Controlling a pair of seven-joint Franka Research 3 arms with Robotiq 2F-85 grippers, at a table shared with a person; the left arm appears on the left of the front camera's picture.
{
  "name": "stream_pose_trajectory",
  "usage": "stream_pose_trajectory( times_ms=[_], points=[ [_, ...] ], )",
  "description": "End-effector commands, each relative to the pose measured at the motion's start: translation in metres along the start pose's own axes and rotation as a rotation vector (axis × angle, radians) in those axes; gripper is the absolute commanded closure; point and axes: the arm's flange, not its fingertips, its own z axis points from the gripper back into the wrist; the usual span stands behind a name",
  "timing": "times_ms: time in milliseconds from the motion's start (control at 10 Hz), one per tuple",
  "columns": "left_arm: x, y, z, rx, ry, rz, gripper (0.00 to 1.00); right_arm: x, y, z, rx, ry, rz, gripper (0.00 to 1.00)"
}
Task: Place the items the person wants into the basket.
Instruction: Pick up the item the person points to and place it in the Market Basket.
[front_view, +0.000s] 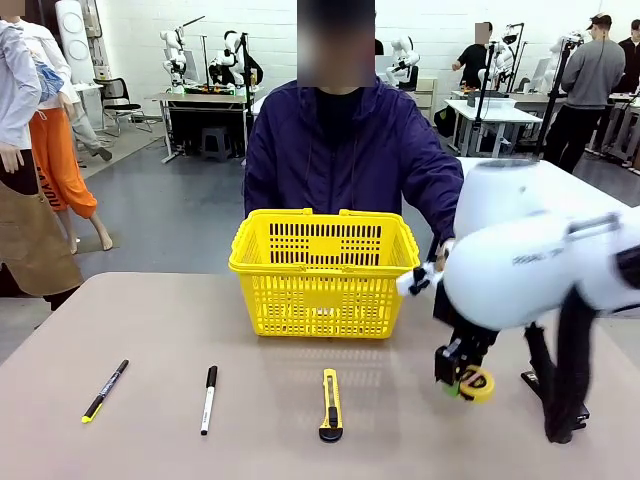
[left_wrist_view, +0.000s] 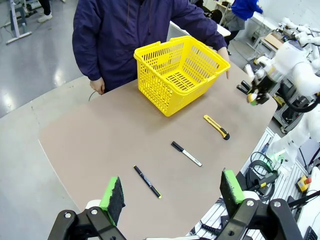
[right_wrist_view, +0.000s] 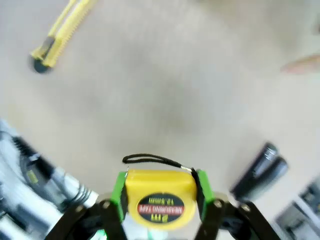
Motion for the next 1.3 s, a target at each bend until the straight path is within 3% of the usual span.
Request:
stream_pose_trajectory(
  times_ms=[0,200,500,700,900,1200],
  points=[
    [0.001,0.000,0.001,-0.010,-0.016,-0.016,0.00,-0.014,0.012,0.101,-0.028,-0.060,-0.073,1.00],
    [0.001,0.000,0.001,-0.010,-0.016,-0.016,0.00,0.003,0.015,0.163,-0.059,-0.174,-0.034,1.00],
    [0.001,0.000,0.001,-0.010,-0.016,-0.016,0.00,0.104,-0.007,0.192,-0.012,-0.294,0.082,1.00],
    [0.001,0.000,0.001,-0.010,-0.016,-0.016,0.00,0.178,-0.020,0.175,-0.034,-0.304,0.051,1.00],
    [0.001,0.000,0.001,-0.010,-0.016,-0.016,0.00,0.233,-0.021,0.140,-0.052,-0.228,0.023,1.00],
    [0.001,0.000,0.001,-0.010,-0.016,-0.016,0.00,0.249,-0.029,0.120,0.029,-0.208,0.016,1.00]
  ],
)
